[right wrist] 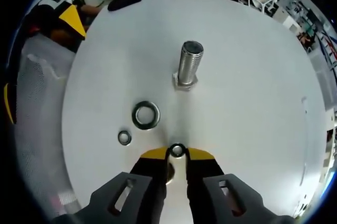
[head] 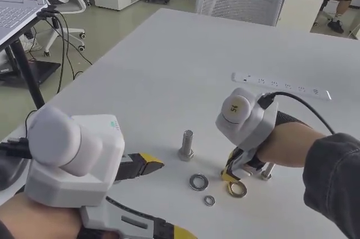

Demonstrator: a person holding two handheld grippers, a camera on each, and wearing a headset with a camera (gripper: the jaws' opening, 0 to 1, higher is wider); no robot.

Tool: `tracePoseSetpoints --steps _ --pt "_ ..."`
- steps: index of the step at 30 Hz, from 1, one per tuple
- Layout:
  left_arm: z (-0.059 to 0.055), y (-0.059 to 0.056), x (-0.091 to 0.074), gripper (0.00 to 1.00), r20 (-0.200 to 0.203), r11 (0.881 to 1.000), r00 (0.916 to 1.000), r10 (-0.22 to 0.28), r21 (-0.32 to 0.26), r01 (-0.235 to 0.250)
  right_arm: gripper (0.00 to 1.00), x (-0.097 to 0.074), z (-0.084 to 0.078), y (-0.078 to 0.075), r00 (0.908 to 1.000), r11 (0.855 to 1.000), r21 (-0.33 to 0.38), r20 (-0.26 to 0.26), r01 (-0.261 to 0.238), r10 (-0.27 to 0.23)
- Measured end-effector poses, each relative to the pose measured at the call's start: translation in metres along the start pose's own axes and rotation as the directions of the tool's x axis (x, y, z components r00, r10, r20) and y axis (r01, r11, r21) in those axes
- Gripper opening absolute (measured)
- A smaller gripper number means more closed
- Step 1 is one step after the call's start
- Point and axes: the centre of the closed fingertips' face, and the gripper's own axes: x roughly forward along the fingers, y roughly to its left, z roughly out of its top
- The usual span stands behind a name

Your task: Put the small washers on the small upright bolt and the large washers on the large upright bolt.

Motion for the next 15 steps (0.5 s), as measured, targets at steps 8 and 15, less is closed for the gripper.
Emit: tracePoseSetpoints --steps 8,15 --pt "-0.0006 0.0003 -0.0006 0.86 -0.002 1.000 1.0000 0.001 0.003 -0.001 0.13 -0.0027 0.0012 0.0006 1.0000 1.000 -0.004 0.002 0.005 -0.005" --pt "-0.0012 -0.0014 0.0000 0.86 -0.007 1.000 1.0000 -0.003 0.007 0.003 0.13 -0.0093 0.0015 0.0003 0.9998 1.000 -0.004 0.006 0.017 -0.017"
